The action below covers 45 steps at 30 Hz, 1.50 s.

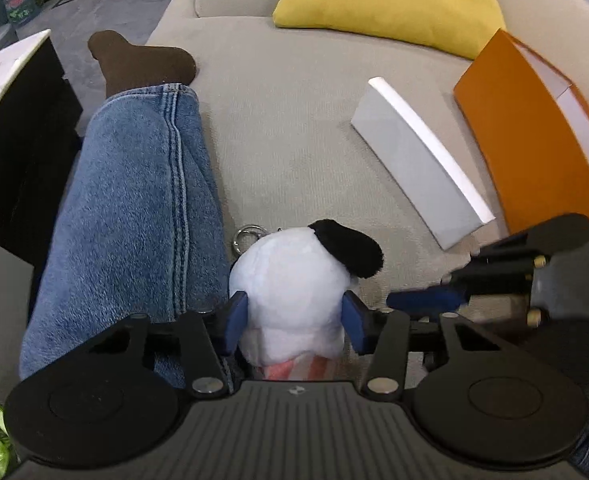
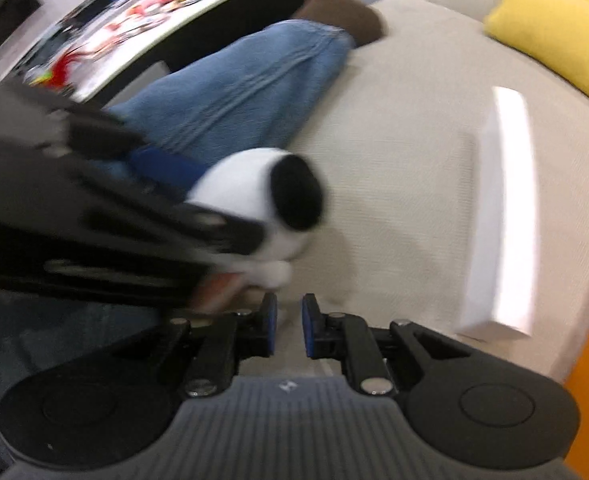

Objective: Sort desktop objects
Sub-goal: 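Grasp the white plush in the striped cup with the left tool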

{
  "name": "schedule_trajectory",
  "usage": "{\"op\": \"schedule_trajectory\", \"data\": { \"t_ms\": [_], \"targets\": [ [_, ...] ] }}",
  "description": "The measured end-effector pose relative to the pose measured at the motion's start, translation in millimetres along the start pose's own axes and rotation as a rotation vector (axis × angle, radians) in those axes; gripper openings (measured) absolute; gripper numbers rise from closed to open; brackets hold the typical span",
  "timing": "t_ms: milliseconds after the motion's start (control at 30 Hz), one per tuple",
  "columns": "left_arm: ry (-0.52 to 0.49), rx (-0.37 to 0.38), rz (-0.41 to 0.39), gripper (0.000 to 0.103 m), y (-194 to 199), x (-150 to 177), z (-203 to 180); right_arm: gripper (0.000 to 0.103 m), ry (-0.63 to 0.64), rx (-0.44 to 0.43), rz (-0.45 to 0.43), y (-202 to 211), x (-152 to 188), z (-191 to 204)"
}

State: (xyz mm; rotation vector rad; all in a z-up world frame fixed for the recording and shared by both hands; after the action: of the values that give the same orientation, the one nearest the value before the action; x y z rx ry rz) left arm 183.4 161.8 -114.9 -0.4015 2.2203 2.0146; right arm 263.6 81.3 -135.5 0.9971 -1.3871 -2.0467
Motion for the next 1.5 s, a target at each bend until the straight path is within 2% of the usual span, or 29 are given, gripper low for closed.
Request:
{"op": "schedule_trajectory", "data": {
  "t_ms": [67, 133, 167, 200, 233, 367, 433, 500, 533, 600, 633, 733, 900, 1100, 1167, 1267, 1333, 1433, 1500],
  "targets": [
    [0.012, 0.039, -0.012, 0.051, 2.3, 0.9, 0.1, 0.015, -0.024, 0.002, -0.006, -1.9, -1.6, -5.1],
    [0.012, 0.100, -0.036, 0.036, 6.9, -0.2, -3.5, 0.015, -0.022, 0.020, -0.013, -2.5, -1.5, -6.0],
    [0.011, 0.154, -0.041, 0.021, 9.5, -1.3, -6.6, 0.015, -0.019, 0.023, -0.020, -0.2, -0.8, -6.0],
    [0.015, 0.203, -0.044, 0.021, 11.9, -2.8, -9.7, 0.014, -0.024, 0.018, -0.030, 4.0, 0.0, -6.5],
    [0.021, 0.207, -0.044, 0.021, 12.4, -5.0, -12.0, 0.013, -0.029, 0.033, -0.032, 7.5, 0.9, -8.4],
    [-0.008, 0.089, -0.051, 0.021, 10.4, -10.1, -13.3, 0.014, -0.061, 0.004, -0.060, 19.0, 1.6, -15.4],
    [0.000, 0.080, -0.043, 0.027, 14.1, -8.6, -9.5, 0.014, -0.044, 0.034, -0.054, 15.9, 1.0, -13.4],
    [0.011, 0.056, -0.057, 0.037, 17.5, -5.6, -6.3, 0.014, -0.027, 0.064, -0.036, 7.4, 1.7, -11.3],
    [0.011, 0.056, -0.065, 0.040, 19.5, -4.1, -6.6, 0.014, -0.028, 0.067, -0.029, 3.0, 2.0, -11.6],
    [-0.008, 0.078, -0.070, 0.051, 20.4, -3.2, -11.7, 0.014, -0.037, 0.074, -0.023, -8.5, -1.3, -13.4],
    [-0.023, 0.077, -0.073, 0.051, 20.6, -2.8, -14.9, 0.014, -0.043, 0.075, -0.029, -10.7, -0.8, -14.8],
    [-0.054, 0.028, -0.075, 0.055, 19.3, -3.4, -17.3, 0.012, -0.054, 0.023, -0.090, -11.3, -4.1, -13.5],
    [-0.023, -0.022, -0.048, 0.067, 22.5, -2.3, -2.7, 0.012, 0.022, -0.031, -0.153, -5.7, -14.2, 5.0],
    [-0.027, -0.064, 0.007, 0.069, 15.1, -3.7, 12.4, 0.010, 0.068, -0.063, -0.174, -14.5, -24.9, 14.9],
    [-0.016, -0.045, 0.035, 0.069, 12.4, -4.7, 18.3, 0.010, 0.082, -0.065, -0.185, -15.6, -27.0, 16.6],
    [0.054, -0.021, 0.078, 0.071, 4.4, -6.6, 30.8, 0.010, 0.097, -0.083, -0.179, -20.5, -29.9, 19.8],
    [0.078, -0.050, 0.096, 0.071, -1.3, -7.4, 35.8, 0.008, 0.122, -0.127, -0.165, -22.4, -28.4, 28.5],
    [0.076, -0.078, 0.111, 0.074, -7.1, -5.6, 35.2, 0.008, 0.164, -0.091, -0.167, -25.7, -25.9, 40.7],
    [0.039, -0.104, 0.111, 0.076, -9.9, -3.0, 30.8, 0.009, 0.156, -0.105, -0.147, -28.6, -23.7, 40.0]
  ]
}}
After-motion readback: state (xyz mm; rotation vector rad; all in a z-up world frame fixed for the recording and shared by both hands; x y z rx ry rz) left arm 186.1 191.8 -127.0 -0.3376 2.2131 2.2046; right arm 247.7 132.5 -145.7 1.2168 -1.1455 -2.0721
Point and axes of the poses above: each gripper's, at about its wrist camera, not at the fingertips, and y roughly against the way its jaws point, z to its left, x to its underside, the point moved 5 cm from there along -y, roughly the way its jaws point, and after that the axes turned 7 degrees about z, right-handed, at the moved point
